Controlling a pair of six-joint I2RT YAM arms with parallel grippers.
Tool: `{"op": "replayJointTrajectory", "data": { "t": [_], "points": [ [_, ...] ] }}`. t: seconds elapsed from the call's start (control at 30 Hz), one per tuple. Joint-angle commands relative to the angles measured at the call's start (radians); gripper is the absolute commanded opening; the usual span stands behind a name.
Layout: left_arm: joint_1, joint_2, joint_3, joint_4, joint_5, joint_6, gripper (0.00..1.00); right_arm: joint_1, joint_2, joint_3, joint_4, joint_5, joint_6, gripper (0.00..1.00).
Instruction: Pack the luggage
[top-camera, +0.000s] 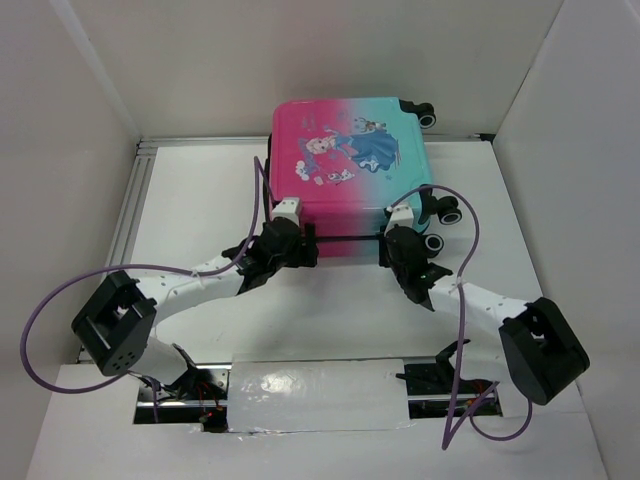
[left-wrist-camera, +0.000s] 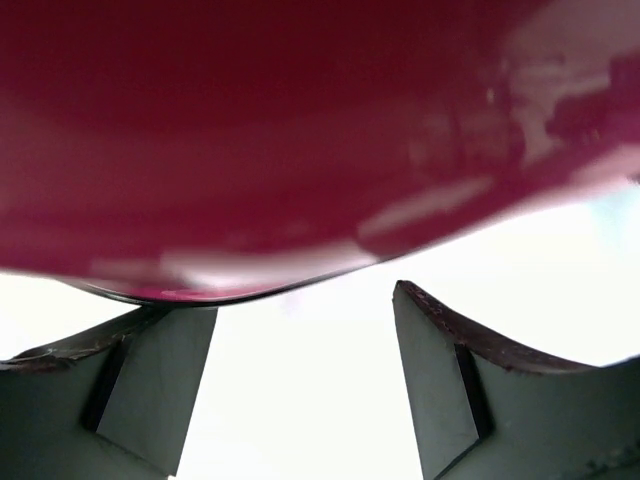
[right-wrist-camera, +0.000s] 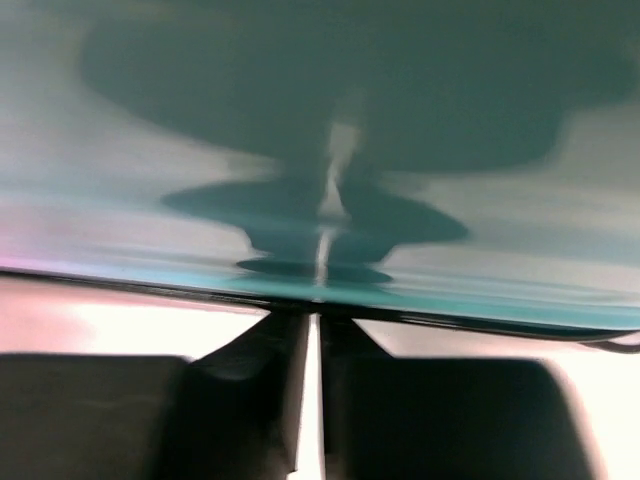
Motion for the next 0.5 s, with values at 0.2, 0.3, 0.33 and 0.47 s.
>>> {"op": "replayJointTrajectory", "data": {
  "t": [0.2, 0.3, 0.33, 0.47],
  "points": [
    [0.008, 0.028, 0.011, 0.073, -0.001, 0.006, 0.82, 0.007, 0.035, 0.028, 0.183, 0.024, -0.042, 0.0],
    [0.008, 0.05, 0.02, 0.073, -0.01, 0.016, 0.81, 0.016, 0.015, 0.061, 0.114, 0.004, -0.021, 0.0],
    [0.008, 0.062, 0.03, 0.073, -0.021, 0.016, 0.8, 0.016, 0.006, 0.071, 0.091, -0.005, -0.001, 0.0],
    [0.008, 0.087, 0.048, 0.063, -0.061, 0.016, 0.77, 0.026, -0.004, 0.104, -0.018, -0.015, 0.034, 0.0]
  ]
}}
